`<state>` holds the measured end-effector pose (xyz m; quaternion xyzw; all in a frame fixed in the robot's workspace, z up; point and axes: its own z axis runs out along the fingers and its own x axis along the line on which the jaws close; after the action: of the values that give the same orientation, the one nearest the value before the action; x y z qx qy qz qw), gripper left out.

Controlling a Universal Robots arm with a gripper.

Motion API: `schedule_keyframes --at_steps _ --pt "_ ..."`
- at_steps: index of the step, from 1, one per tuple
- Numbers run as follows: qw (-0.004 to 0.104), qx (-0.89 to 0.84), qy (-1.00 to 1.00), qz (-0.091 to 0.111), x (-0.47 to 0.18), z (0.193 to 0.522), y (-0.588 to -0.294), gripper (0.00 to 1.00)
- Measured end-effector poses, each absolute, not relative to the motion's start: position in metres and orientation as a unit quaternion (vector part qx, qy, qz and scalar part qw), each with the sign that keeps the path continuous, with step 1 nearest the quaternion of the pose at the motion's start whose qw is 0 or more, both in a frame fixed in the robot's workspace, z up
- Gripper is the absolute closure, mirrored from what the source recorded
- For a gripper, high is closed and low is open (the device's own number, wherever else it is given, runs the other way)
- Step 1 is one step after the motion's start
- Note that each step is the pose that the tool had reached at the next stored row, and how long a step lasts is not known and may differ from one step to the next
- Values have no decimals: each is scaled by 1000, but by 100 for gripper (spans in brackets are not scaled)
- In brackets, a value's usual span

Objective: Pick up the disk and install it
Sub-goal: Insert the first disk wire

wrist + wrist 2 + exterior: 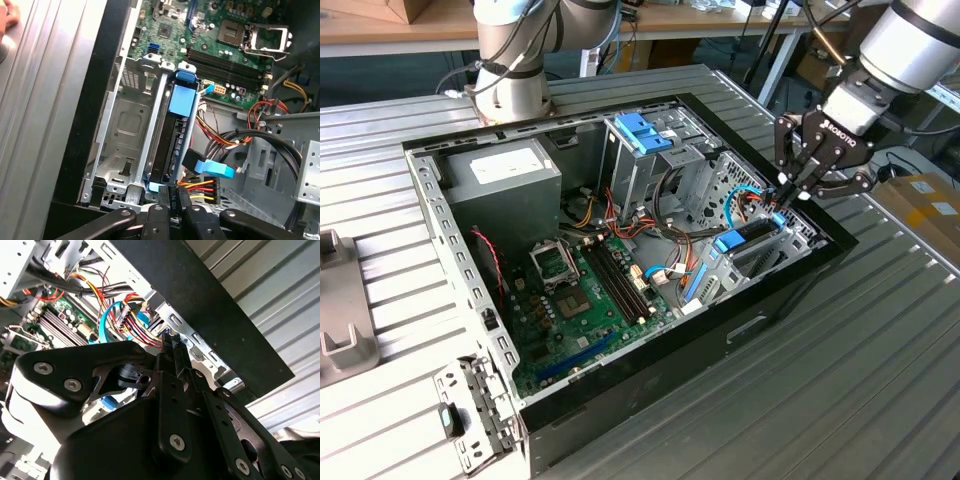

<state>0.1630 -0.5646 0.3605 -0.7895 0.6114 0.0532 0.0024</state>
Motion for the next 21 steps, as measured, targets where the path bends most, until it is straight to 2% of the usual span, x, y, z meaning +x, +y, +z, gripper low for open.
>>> schedule_keyframes --at_steps 21 --pt "7 -732 679 53 149 359 -565 82"
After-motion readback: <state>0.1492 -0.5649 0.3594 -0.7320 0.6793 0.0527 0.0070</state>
